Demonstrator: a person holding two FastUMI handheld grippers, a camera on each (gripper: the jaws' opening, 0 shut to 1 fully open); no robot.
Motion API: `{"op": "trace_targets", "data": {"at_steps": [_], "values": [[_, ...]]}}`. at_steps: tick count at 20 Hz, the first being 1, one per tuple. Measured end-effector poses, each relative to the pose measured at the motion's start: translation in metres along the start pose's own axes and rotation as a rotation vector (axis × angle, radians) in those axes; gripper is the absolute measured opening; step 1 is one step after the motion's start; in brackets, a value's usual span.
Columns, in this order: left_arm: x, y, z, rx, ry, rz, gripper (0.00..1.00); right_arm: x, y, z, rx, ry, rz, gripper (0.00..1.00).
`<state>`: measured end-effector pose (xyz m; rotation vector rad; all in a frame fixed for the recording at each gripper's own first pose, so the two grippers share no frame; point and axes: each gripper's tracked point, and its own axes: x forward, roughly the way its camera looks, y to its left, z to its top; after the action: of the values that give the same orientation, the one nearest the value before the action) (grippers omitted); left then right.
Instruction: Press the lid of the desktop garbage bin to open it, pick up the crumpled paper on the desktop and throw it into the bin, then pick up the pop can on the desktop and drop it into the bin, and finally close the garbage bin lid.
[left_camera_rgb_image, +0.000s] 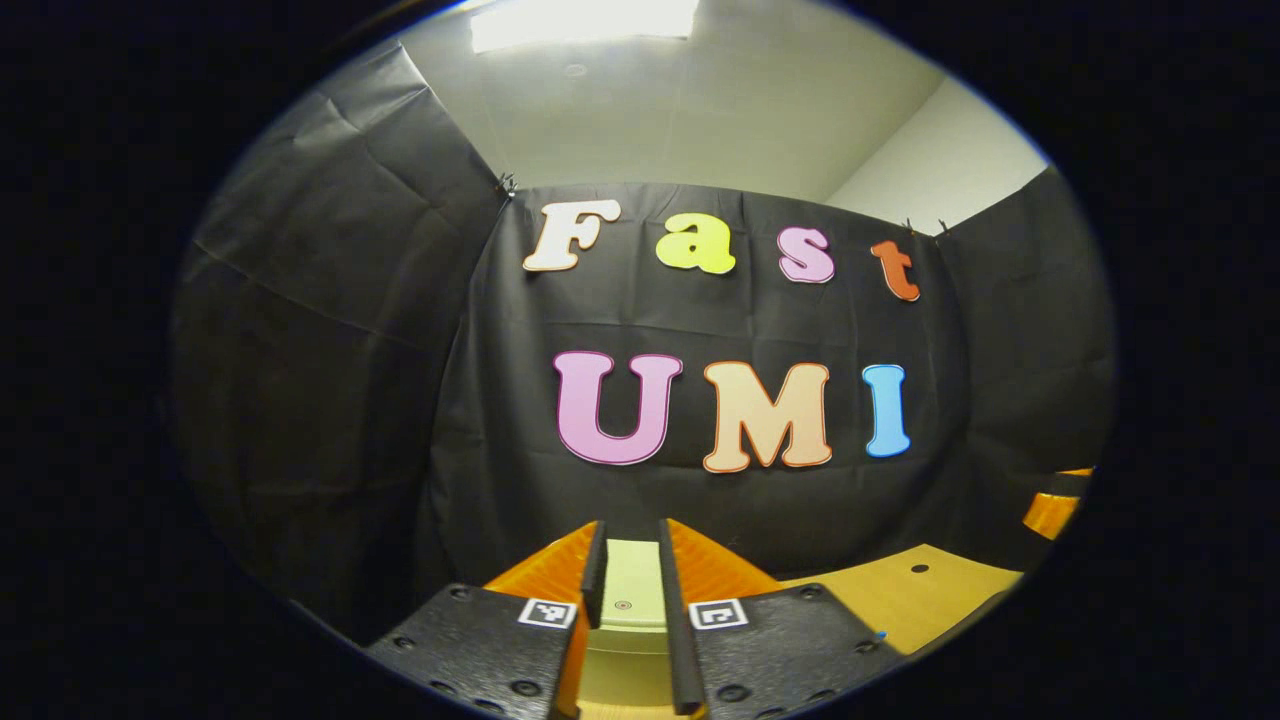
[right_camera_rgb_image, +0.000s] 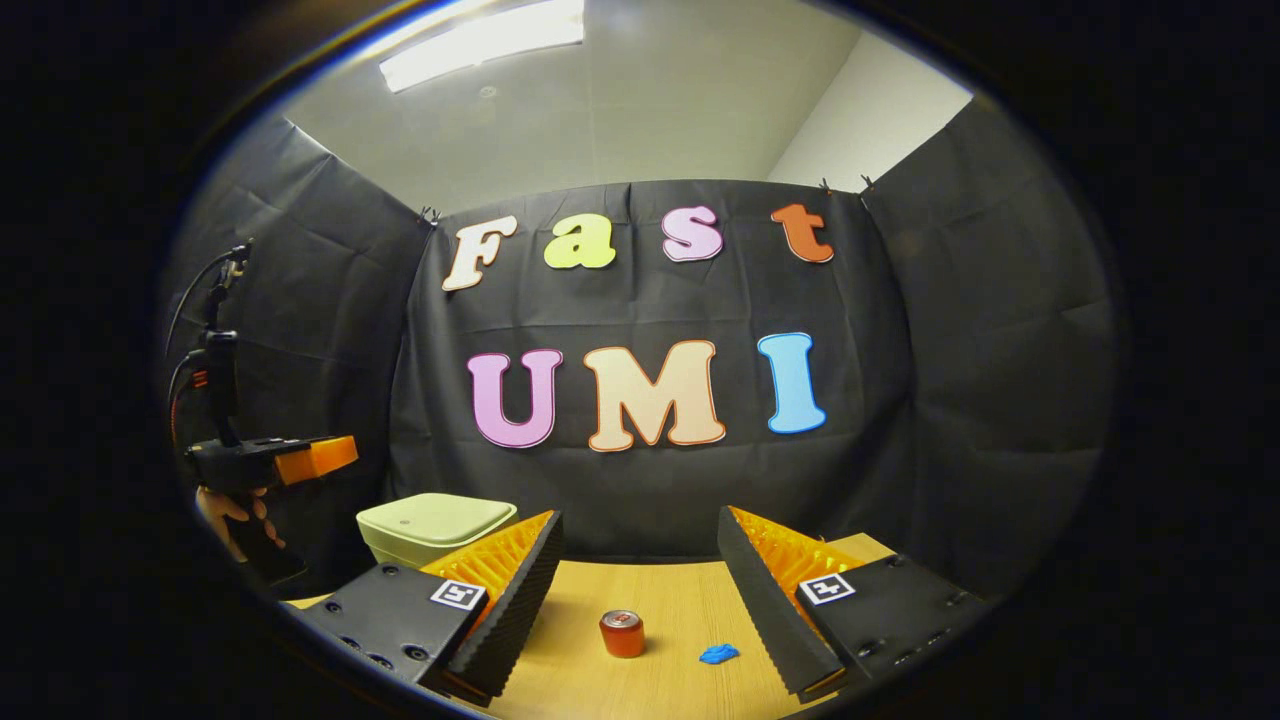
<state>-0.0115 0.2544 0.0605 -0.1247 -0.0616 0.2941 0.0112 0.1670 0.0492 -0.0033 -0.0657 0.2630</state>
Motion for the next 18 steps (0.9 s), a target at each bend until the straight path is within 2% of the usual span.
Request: {"op": "trace_targets", "data": {"at_steps": [2, 3, 4, 7, 11, 14, 15, 17, 18], "values": [[0.010, 0.008, -0.006, -0.009, 0.024, 0.011, 0.10, 0.000, -0.001, 0.002, -0.002, 0.002, -0.002, 0.97], [0.016, 0.010, -0.010, -0.022, 0.035, 0.002, 0.03, -0.001, -0.003, 0.002, -0.003, 0.001, -0.005, 0.99], [0.023, 0.005, -0.020, -0.041, 0.064, -0.034, 0.00, -0.002, -0.003, 0.002, -0.003, 0.001, -0.007, 0.99], [0.035, -0.010, -0.059, -0.066, 0.196, -0.128, 0.00, -0.006, -0.010, -0.006, -0.003, 0.019, -0.021, 0.98], [0.053, -0.003, -0.099, -0.024, 0.303, -0.106, 0.00, -0.015, -0.022, -0.011, -0.015, 0.039, -0.054, 0.98], [0.050, 0.001, -0.121, -0.034, 0.357, -0.085, 0.00, -0.020, -0.032, -0.012, -0.022, 0.043, -0.077, 0.98], [0.052, 0.002, -0.115, -0.040, 0.321, -0.077, 0.00, -0.020, -0.034, -0.012, -0.020, 0.046, -0.081, 0.98], [0.053, 0.000, -0.123, -0.112, 0.324, -0.075, 0.00, -0.020, -0.037, -0.016, -0.018, 0.058, -0.085, 0.98], [0.047, -0.004, -0.126, -0.140, 0.336, -0.102, 0.00, -0.020, -0.039, -0.018, -0.022, 0.065, -0.087, 0.98]]}}
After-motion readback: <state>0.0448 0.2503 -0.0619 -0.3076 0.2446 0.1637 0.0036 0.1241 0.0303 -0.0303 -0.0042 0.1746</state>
